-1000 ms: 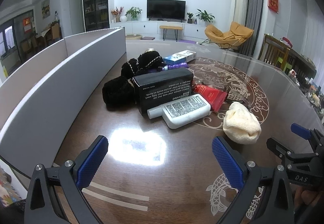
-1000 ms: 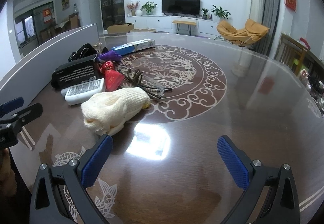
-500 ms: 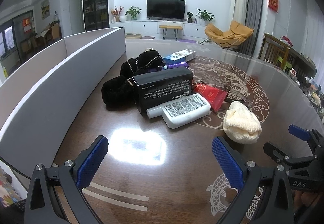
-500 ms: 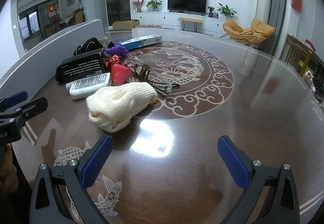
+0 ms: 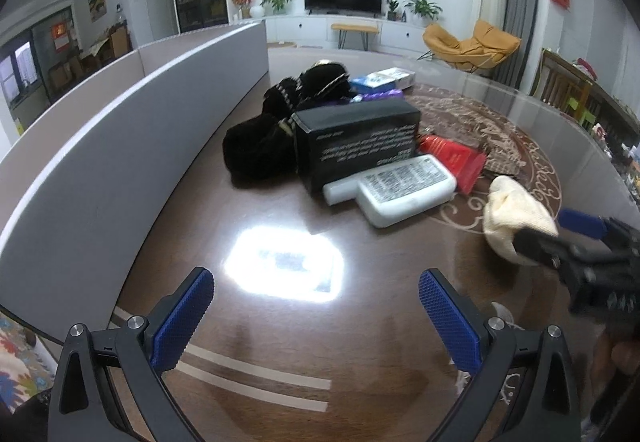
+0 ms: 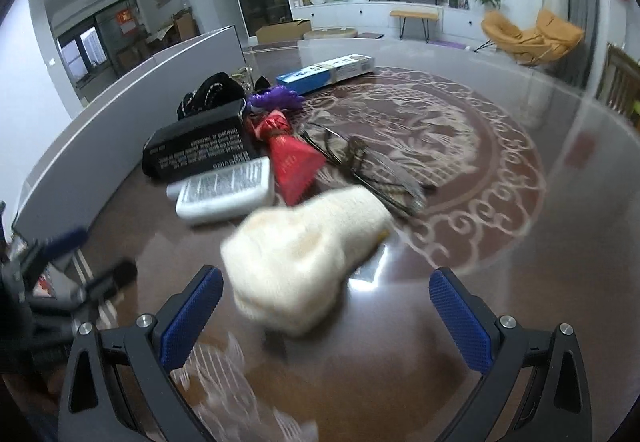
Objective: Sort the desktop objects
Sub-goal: 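Grasp the cream knitted glove with the right gripper, then grasp the white lotion bottle with the left gripper while the right gripper lifts the glove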
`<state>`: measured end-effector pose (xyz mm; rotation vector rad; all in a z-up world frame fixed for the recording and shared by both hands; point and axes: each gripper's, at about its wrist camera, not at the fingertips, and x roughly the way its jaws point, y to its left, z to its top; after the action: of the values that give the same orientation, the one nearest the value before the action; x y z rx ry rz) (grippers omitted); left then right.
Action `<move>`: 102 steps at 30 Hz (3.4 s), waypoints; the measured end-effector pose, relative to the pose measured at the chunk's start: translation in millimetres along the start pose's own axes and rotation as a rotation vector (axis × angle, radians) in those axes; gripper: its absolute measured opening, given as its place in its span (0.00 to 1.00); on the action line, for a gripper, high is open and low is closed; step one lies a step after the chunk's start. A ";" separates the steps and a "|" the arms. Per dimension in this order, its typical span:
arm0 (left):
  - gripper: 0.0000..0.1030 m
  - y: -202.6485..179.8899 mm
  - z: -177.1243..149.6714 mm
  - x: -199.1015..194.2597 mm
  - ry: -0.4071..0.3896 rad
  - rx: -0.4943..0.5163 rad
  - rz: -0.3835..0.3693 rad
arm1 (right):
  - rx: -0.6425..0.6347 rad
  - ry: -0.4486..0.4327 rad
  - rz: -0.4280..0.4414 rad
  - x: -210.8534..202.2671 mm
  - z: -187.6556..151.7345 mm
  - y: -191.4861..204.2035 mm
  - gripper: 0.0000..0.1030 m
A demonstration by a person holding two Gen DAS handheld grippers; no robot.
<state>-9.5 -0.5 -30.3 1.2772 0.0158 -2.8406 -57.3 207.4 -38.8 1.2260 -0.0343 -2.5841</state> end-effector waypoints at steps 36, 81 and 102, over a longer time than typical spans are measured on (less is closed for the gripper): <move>1.00 -13.8 -6.3 15.6 0.087 0.029 -0.078 | -0.069 0.080 -0.134 0.5 -20.8 -47.8 1.00; 1.00 -79.5 59.7 80.5 0.218 0.476 -0.331 | -0.070 0.077 -0.137 -1.1 -25.1 -46.6 1.00; 0.50 14.0 -3.7 8.1 0.152 0.011 -0.198 | -0.327 0.147 0.130 4.8 38.7 -10.8 0.85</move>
<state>-11.8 -14.6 -38.9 1.5739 0.1375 -2.8975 -92.2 212.7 -19.2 1.2392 0.3147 -2.2695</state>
